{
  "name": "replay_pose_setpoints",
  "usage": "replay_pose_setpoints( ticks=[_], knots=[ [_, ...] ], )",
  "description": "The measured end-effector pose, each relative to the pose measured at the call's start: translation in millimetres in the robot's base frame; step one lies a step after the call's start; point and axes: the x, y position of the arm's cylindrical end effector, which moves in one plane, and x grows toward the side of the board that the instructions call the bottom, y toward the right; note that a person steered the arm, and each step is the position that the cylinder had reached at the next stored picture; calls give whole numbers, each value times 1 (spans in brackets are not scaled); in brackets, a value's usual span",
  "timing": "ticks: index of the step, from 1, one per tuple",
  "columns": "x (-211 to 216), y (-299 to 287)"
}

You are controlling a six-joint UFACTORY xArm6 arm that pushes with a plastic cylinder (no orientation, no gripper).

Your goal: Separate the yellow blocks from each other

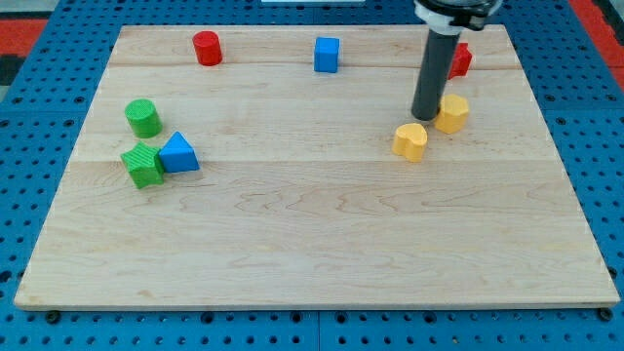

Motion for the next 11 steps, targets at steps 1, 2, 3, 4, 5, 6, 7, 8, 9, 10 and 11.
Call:
replay_pose_setpoints(
  ticks=[1, 2, 3, 4, 5, 6, 7, 8, 9, 10, 11],
  knots=[
    [0, 3],
    [5, 3],
    [25, 9],
    [51, -2],
    [87, -34],
    [57, -16],
    [21, -8],
    [60, -27],
    [89, -41],
    [72, -39],
    [66, -63]
  ],
)
